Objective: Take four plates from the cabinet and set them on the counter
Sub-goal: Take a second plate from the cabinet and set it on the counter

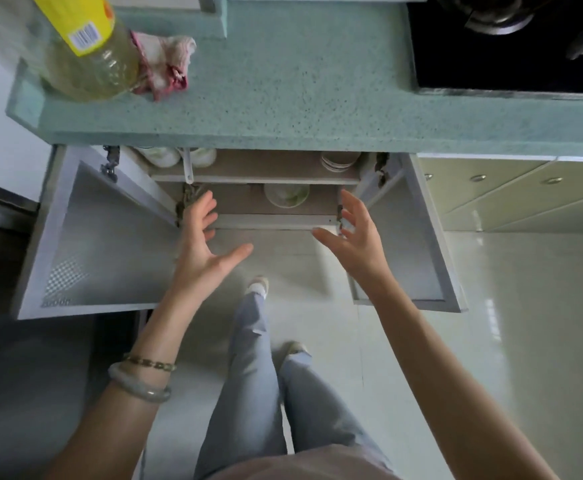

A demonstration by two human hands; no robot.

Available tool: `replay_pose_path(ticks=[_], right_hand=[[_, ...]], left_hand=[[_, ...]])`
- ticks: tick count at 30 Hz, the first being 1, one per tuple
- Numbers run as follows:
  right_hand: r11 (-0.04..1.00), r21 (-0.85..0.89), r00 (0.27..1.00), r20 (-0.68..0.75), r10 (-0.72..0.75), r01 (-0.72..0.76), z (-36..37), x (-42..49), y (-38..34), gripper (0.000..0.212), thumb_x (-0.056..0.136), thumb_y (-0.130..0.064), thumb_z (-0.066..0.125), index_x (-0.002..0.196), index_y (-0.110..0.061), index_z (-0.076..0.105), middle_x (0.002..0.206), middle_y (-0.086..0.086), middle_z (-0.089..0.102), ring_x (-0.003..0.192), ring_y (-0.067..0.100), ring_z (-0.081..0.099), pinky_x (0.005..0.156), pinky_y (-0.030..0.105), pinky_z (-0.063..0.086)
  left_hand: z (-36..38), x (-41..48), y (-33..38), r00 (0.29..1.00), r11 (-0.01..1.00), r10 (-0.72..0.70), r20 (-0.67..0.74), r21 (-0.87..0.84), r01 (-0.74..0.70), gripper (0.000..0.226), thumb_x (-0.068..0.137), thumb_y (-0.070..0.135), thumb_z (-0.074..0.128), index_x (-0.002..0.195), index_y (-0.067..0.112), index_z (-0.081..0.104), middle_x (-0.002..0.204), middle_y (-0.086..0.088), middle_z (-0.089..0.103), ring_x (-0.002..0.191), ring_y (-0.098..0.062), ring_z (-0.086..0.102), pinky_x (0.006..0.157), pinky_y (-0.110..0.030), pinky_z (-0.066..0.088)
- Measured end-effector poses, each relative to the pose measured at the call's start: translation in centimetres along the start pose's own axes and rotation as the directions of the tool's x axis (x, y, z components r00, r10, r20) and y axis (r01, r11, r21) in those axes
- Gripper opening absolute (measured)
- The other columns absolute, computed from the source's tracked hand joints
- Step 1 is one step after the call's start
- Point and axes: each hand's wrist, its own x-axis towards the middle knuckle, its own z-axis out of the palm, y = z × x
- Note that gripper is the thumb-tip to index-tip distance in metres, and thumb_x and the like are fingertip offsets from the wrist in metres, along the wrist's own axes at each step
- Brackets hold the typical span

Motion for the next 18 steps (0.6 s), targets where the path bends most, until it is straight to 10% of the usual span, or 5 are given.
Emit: replay_pose_path(ticks=[18], right_hand=[[0.998,-0.035,0.991,-0.124,-0.056,0.052,11.2,23.7,27.3,0.078,0.075,-0.018,0.079,0.142,-0.017,0.039,0.138,0.001,0.048,0.129,0.017,0.045,0.107,0.035,0.039]], left_hand=[[13.1,21.9,-29.9,0.994,0.999,0.028,0.103,0.019,-0.03,0.079,0.069,0.023,0.083,0.132,0.03,0.037,0.132,0.013,0.044,0.116,0.013,0.043,0.095,-0.008,0.038]])
